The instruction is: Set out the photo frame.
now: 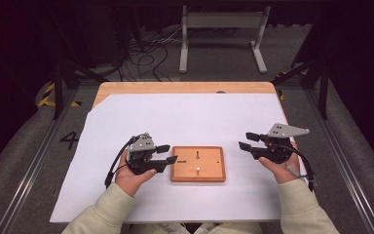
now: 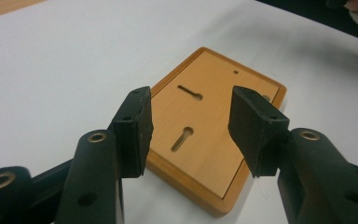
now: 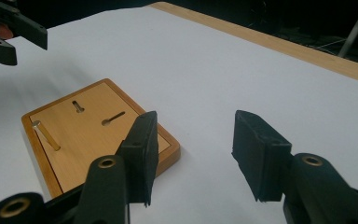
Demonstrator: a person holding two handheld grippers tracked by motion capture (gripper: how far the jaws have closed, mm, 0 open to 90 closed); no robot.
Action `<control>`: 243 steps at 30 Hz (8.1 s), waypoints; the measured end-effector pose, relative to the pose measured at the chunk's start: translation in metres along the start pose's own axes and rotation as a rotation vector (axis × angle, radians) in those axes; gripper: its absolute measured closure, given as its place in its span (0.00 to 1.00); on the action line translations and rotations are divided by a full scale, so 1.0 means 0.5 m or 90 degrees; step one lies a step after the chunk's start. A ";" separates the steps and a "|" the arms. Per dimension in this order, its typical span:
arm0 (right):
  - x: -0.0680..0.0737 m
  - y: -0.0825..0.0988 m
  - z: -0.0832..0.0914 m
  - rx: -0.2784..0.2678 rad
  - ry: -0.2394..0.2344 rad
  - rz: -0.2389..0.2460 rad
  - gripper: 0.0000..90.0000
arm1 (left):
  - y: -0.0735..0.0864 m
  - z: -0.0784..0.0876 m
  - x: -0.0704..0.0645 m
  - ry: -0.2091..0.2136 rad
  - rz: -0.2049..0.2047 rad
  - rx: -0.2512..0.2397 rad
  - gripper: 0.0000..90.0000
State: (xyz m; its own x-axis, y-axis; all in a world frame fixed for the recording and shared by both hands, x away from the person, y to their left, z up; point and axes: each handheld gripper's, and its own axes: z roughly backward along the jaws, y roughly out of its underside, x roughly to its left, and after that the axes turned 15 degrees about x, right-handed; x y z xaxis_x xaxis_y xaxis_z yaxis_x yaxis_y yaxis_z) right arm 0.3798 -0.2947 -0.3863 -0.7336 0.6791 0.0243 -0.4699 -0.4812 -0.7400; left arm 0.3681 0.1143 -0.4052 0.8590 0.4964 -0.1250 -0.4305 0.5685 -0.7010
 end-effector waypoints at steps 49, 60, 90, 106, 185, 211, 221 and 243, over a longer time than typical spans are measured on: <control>0.010 0.005 -0.004 0.018 -0.022 0.004 0.60 | -0.005 -0.169 -0.053 0.097 -0.109 0.051 0.91; 0.013 0.004 -0.009 0.023 -0.029 0.008 0.60 | -0.008 -0.170 -0.053 0.093 -0.122 0.053 0.93; 0.024 -0.001 -0.009 0.025 -0.026 0.027 0.58 | 0.026 -0.158 -0.129 -0.134 -0.417 0.027 0.94; 0.032 -0.035 -0.064 0.123 -0.091 -0.019 0.32 | 0.039 -0.158 -0.143 -0.174 -0.473 0.012 0.94; 0.122 -0.034 -0.058 0.146 -0.150 0.172 0.65 | 0.120 0.056 0.059 -0.094 -0.044 -0.108 0.43; 0.182 0.019 -0.024 0.218 -0.175 0.235 0.57 | 0.131 0.042 0.080 -0.103 -0.009 -0.070 0.43; 0.171 0.054 -0.051 0.305 -0.149 0.230 0.63 | 0.131 0.042 0.080 -0.104 -0.010 -0.067 0.44; 0.156 0.060 -0.094 0.321 -0.181 0.152 1.00 | 0.132 0.040 0.079 -0.106 -0.008 -0.059 0.45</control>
State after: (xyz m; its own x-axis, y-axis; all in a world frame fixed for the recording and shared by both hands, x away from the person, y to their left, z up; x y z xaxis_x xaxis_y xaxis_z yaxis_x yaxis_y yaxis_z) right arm 0.3316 -0.2301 -0.4384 -0.9164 0.3798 0.1267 -0.3998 -0.8513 -0.3399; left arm 0.3682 0.1847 -0.4426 0.8035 0.5953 -0.0038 -0.3859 0.5159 -0.7648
